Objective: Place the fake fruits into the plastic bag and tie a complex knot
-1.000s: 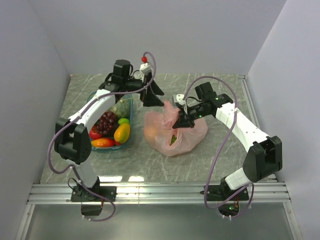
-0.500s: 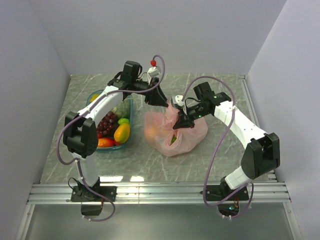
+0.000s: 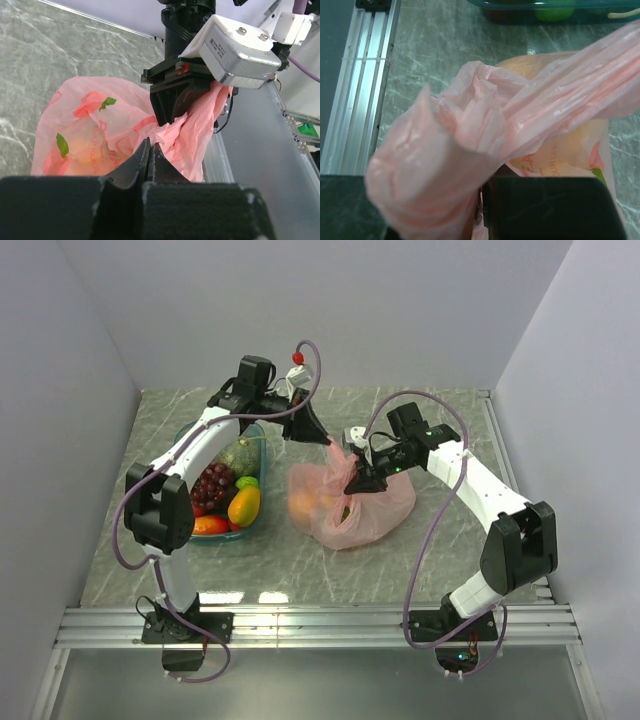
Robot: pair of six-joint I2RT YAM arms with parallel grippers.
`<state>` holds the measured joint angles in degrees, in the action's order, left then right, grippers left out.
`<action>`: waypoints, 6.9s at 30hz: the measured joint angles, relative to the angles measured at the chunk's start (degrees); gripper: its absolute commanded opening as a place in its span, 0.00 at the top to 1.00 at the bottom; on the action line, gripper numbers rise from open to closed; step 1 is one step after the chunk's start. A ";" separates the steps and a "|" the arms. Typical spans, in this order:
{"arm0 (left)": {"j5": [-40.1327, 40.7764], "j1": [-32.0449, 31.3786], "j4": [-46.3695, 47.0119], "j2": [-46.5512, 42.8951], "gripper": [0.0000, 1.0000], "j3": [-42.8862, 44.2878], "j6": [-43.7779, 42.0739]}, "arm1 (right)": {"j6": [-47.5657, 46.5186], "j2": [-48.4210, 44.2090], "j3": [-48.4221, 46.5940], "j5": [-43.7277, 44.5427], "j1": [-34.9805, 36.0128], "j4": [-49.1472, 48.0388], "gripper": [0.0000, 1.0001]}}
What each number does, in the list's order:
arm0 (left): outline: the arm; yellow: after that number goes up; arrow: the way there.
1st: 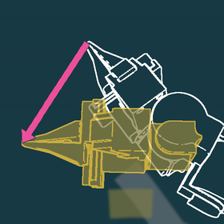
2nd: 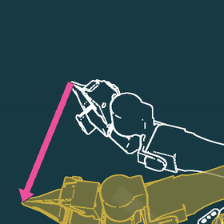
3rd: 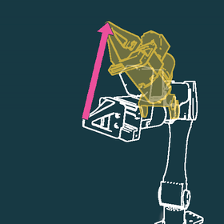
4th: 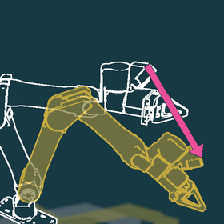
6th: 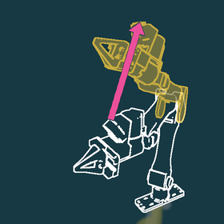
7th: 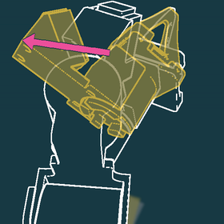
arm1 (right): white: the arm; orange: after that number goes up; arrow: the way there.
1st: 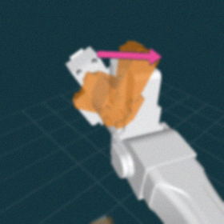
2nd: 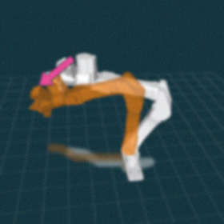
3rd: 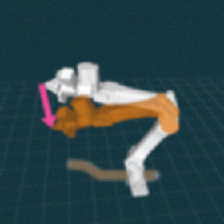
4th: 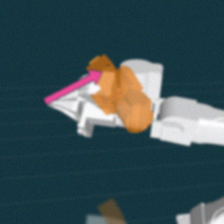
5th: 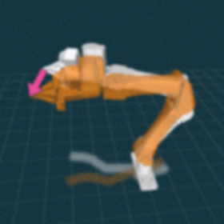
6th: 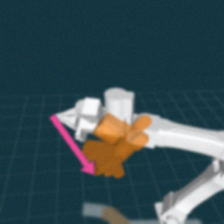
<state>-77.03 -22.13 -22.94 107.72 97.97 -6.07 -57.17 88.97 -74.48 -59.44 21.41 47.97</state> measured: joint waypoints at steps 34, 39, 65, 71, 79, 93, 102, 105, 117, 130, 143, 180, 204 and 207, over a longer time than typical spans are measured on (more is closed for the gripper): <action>19.98 -14.14 1.53 -13.88 1.00 -28.50 -2.67 | 42.21 -0.17 12.50 1.70 -3.34 -20.90 1.00; 27.56 -15.72 10.86 -9.03 1.00 -28.87 7.82 | 57.72 -6.93 19.65 7.50 -3.61 -30.62 1.00; 28.70 -12.13 11.96 -9.27 1.00 -22.60 12.90 | 118.77 -22.80 43.87 27.56 -5.22 -66.25 1.00; 27.21 -14.99 12.81 -9.18 1.00 -25.81 17.33 | 111.47 -24.26 43.87 28.81 -4.76 -63.89 1.00; 28.63 -17.55 23.47 -2.80 1.00 -26.23 29.83 | 107.60 -24.33 43.87 28.81 -4.50 -62.99 0.89; 29.35 -15.23 33.62 1.97 1.00 -26.18 39.95 | 79.14 -24.81 31.71 22.67 -5.73 -39.71 0.12; 29.92 -15.06 34.67 1.97 1.00 -26.21 39.82 | 60.92 -31.54 23.85 15.26 -14.27 -21.81 0.26; 29.92 -15.06 34.53 1.97 1.00 -26.21 39.80 | 61.00 -31.78 23.26 13.79 -19.69 -21.33 0.46; 31.67 -18.82 30.25 2.49 1.00 -24.85 39.21 | 59.19 -14.91 27.93 11.08 -23.63 -19.47 0.28; 24.48 -17.07 47.01 8.07 1.00 -25.40 50.71 | 82.20 -11.93 35.95 4.15 -6.80 -43.36 0.19; 12.13 -13.90 75.36 8.04 0.99 -34.27 67.54 | 69.94 -20.33 29.86 6.51 -10.12 -26.34 0.16; 9.25 -15.41 90.20 12.17 1.00 -33.05 76.96 | 73.20 -18.23 27.43 14.25 -4.50 -34.36 0.30; 12.46 -17.35 88.32 13.27 0.99 -32.72 74.49 | 72.13 -10.49 24.94 7.63 -4.26 -34.71 0.07; 12.46 -17.77 89.22 13.31 0.99 -32.72 74.90 | 64.98 -11.56 22.58 7.76 -5.42 -26.01 0.07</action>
<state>-64.58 -39.90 66.28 121.03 65.25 68.84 7.81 77.41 -51.90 -51.68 15.99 21.96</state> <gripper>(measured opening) 0.010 0.932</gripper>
